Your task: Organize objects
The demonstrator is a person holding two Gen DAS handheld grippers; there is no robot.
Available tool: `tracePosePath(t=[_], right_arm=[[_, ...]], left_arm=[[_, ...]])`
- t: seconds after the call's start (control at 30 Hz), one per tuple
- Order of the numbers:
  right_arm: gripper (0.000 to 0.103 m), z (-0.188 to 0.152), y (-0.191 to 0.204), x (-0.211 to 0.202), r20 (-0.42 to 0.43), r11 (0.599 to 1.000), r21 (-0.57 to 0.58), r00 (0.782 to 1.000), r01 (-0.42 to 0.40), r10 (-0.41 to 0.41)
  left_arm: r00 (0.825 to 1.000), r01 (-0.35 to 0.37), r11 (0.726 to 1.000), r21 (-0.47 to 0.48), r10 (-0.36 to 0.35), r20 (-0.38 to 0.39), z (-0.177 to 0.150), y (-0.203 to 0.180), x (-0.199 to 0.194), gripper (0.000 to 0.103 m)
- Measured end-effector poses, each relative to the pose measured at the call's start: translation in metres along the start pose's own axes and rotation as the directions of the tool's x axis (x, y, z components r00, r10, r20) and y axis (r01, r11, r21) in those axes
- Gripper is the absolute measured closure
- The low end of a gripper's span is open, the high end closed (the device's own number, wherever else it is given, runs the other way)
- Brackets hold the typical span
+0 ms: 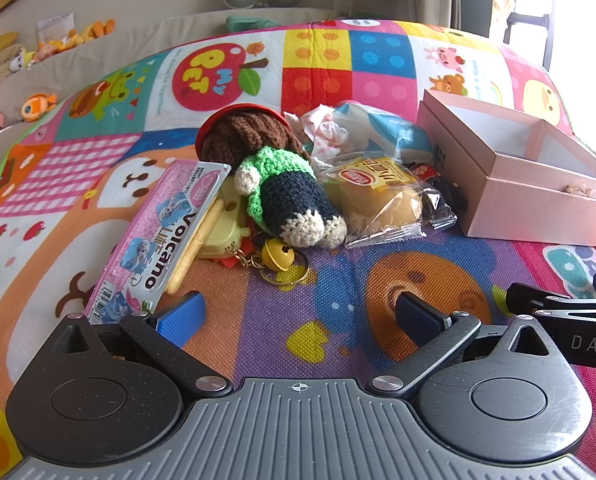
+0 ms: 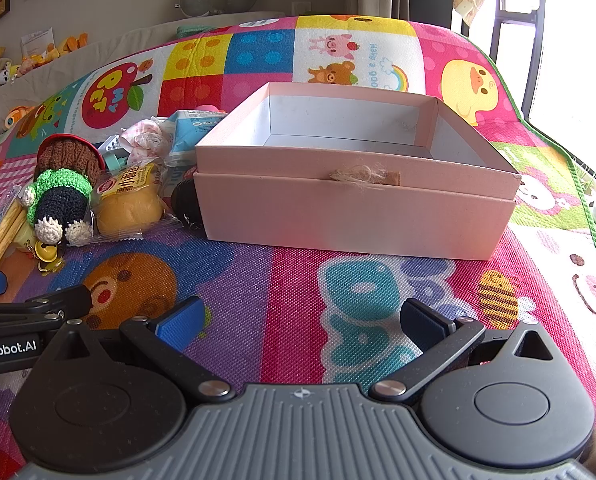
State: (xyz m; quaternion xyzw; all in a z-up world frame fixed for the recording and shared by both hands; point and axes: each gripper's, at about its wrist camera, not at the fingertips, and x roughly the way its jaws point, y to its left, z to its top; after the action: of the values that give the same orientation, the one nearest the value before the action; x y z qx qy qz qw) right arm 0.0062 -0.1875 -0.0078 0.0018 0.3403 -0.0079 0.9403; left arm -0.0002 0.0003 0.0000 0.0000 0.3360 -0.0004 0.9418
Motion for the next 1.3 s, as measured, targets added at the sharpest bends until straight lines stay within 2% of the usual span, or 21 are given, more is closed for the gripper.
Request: tracePosePath(t=[1.03, 1.3], right_arm=[[0.0, 0.0006, -0.0007, -0.0005, 0.0, 1.0, 0.002, 1.0, -0.001, 0.001], [0.0, 0.0006, -0.001, -0.0006, 0.0, 1.0, 0.002, 1.0, 0.0, 0.0]], left_arm=[[1.0, -0.009, 1.0, 0.008, 0.009, 0.002, 0.002, -0.0032, 0.0025, 0.0], [0.999, 0.035, 0.998, -0.043, -0.034, 0.023, -0.0012, 0.0044, -0.0023, 0.0]])
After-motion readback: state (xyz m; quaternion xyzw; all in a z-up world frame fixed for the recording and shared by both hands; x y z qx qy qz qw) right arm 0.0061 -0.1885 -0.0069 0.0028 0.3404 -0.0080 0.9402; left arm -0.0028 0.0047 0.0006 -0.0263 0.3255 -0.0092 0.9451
